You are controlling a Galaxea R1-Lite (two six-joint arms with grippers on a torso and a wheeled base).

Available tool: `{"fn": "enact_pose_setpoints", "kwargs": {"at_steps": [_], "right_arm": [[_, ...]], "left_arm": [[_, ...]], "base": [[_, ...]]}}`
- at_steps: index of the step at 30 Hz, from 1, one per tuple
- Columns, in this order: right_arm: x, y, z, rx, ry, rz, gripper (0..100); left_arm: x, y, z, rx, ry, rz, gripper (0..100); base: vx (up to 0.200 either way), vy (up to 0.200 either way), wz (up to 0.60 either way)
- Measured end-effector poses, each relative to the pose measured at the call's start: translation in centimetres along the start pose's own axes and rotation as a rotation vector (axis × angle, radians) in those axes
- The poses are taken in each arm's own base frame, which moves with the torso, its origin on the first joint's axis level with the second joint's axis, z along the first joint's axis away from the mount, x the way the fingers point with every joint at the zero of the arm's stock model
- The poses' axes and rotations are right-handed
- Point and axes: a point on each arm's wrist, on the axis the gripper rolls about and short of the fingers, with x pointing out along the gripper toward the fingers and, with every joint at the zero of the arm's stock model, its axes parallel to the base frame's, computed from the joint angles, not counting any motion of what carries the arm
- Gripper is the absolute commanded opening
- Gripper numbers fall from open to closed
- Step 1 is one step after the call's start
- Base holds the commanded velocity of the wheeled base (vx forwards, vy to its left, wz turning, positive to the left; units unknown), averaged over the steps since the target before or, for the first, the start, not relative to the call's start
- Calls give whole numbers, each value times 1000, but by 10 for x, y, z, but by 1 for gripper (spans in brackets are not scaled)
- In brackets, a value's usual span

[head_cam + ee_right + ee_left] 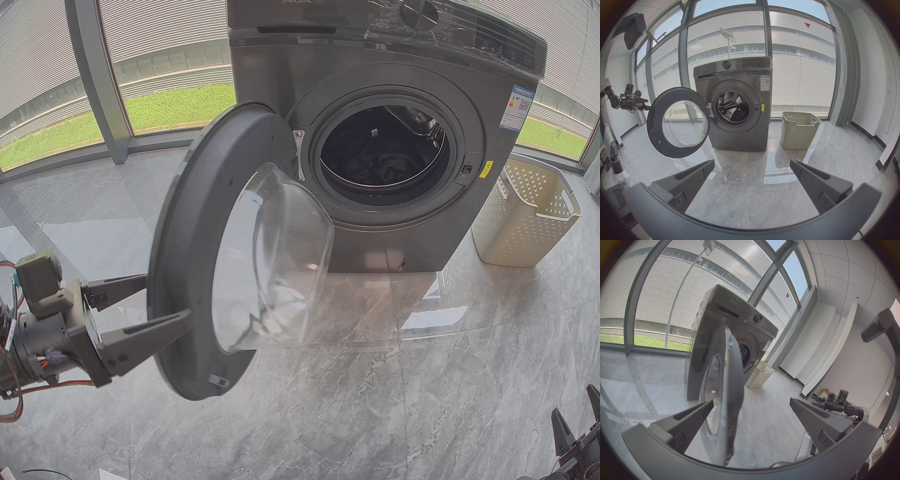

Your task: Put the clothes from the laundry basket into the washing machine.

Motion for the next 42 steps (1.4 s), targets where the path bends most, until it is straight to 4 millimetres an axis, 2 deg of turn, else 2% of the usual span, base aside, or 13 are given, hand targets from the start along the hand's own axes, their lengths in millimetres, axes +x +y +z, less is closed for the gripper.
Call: {"fn": "enact_pose_setpoints", "kwargs": {"at_steps": [3,7,12,18,22,28,35,42], "right_arm": [[0,0,0,0,0,0,100],[0,0,0,0,0,0,100],[0,0,0,0,0,0,100],[0,0,0,0,0,0,100],[0,0,0,0,0,0,100],[0,0,0,0,0,0,100],[0,0,0,0,0,0,100],[0,0,0,0,0,0,100]], "left_arm": [[-7,-10,-1,-7,-8,-6,100],[-14,-13,0,-2,-41,83,100],[-15,-5,-1,26,-43,212,100],[-4,5,-15,46,36,248,100],[10,7,-22,44,87,225,100],[37,6,-20,51,88,167,100],[76,2,-13,60,46,125,100],[122,-8,-5,29,-80,102,100]], "base": [[0,0,0],[0,0,0],[0,0,0],[0,0,0],[0,0,0],[0,0,0],[0,0,0],[0,0,0]]}}
